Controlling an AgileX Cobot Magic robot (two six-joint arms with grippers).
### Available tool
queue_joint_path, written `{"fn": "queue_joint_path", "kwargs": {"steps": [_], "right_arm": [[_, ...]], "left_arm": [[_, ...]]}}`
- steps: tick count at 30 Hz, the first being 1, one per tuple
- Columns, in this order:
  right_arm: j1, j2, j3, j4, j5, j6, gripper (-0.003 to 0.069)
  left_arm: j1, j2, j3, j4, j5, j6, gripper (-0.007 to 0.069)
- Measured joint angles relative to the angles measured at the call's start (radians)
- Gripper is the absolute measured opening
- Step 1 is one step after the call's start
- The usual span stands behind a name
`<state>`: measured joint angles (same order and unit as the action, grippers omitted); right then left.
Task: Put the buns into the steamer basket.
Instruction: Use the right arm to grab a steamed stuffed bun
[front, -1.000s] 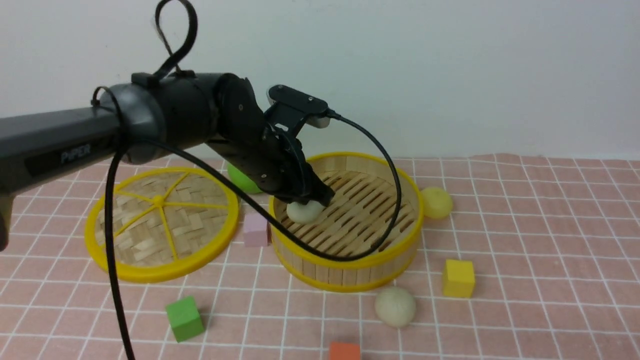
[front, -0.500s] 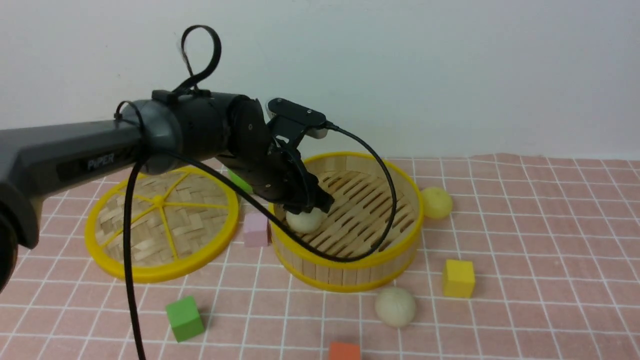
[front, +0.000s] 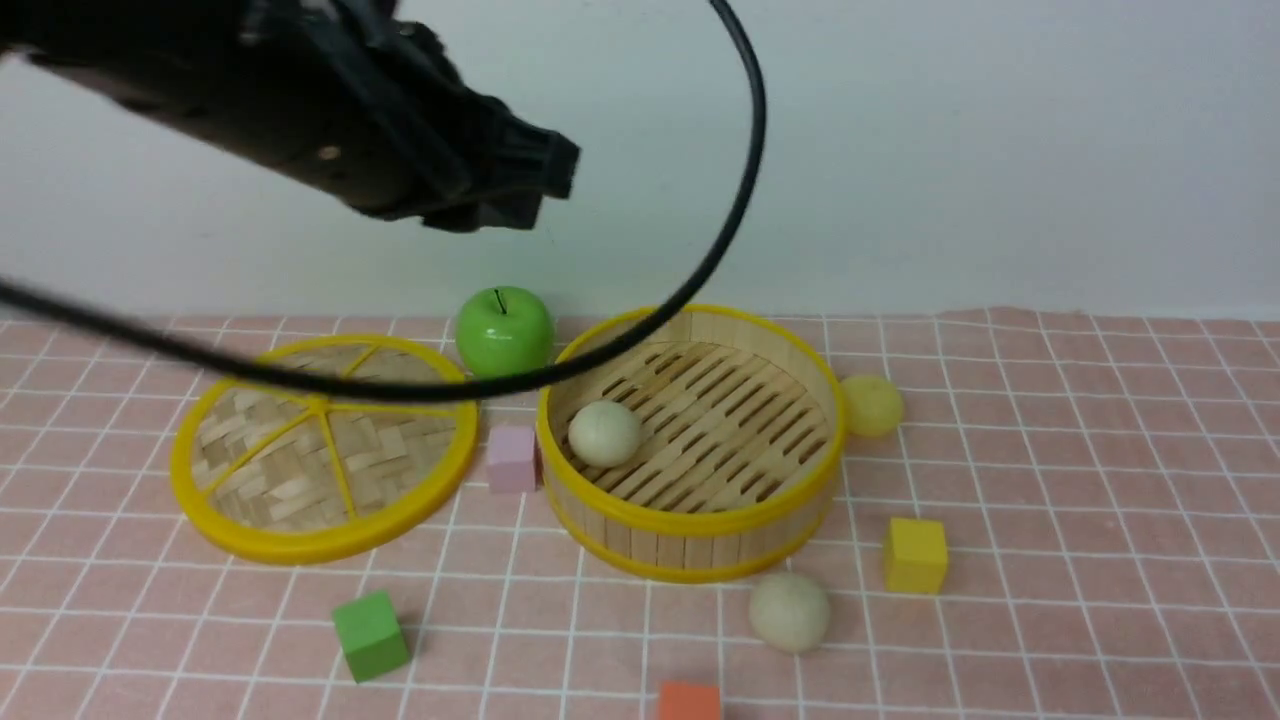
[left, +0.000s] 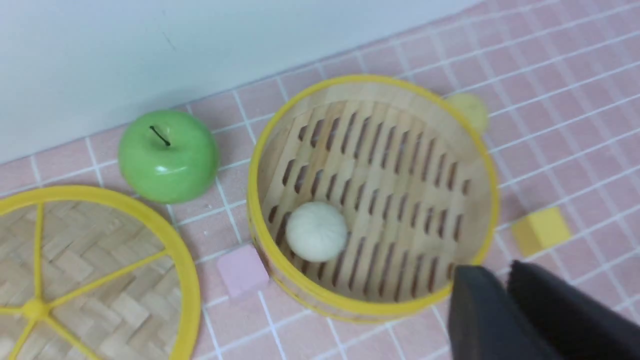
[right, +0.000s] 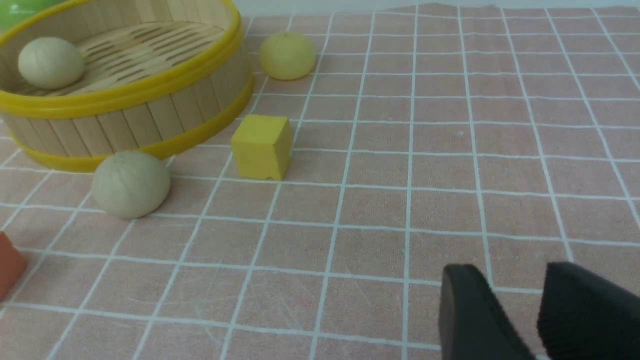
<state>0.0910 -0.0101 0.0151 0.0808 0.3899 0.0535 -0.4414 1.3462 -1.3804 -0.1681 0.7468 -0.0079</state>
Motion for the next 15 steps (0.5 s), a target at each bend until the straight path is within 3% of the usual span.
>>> {"fn": "queue_joint_path", "kwargs": {"steps": [2,15], "right_arm": [[0.0,0.0,0.0,0.0,0.0,0.0,0.024],[0.0,0.0,0.0,0.0,0.0,0.0,0.024]], "left_arm": [[0.0,-0.074,0.065,-0.006,-0.027,-0.002,-0.0014],[0.0,-0.862,0.858,-0.072,-0.373,-0.002,-0.0014]]}}
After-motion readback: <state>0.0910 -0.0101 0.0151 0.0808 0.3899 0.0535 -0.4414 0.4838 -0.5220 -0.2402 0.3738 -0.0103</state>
